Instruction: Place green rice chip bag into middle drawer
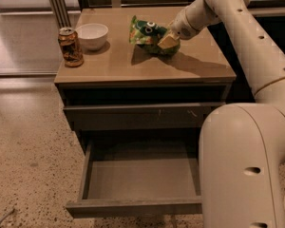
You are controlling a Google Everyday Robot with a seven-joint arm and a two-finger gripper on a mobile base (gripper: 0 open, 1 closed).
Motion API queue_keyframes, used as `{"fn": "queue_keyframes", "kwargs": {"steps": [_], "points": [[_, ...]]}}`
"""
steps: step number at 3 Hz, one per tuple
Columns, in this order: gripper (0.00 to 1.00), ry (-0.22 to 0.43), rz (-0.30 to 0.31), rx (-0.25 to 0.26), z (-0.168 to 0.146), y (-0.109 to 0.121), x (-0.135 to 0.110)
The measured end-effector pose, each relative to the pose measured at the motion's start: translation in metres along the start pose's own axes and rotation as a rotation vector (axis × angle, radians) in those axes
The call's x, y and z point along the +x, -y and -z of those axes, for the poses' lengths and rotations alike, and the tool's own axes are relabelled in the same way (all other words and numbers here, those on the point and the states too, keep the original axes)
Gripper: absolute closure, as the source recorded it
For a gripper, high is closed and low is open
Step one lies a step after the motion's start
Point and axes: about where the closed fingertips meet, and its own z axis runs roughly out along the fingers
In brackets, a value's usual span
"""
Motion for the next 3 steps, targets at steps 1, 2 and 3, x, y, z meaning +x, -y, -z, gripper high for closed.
{"fn": "queue_keyframes", "kwargs": {"steps": [1, 2, 3], "points": [[1.00, 0.017, 0.046, -0.063, 0.026, -0.025, -0.013], [1.00, 0.029, 0.084, -0.111, 0.061, -0.055, -0.018], [1.00, 0.028, 0.085, -0.153, 0.098, -0.093, -0.014]]}}
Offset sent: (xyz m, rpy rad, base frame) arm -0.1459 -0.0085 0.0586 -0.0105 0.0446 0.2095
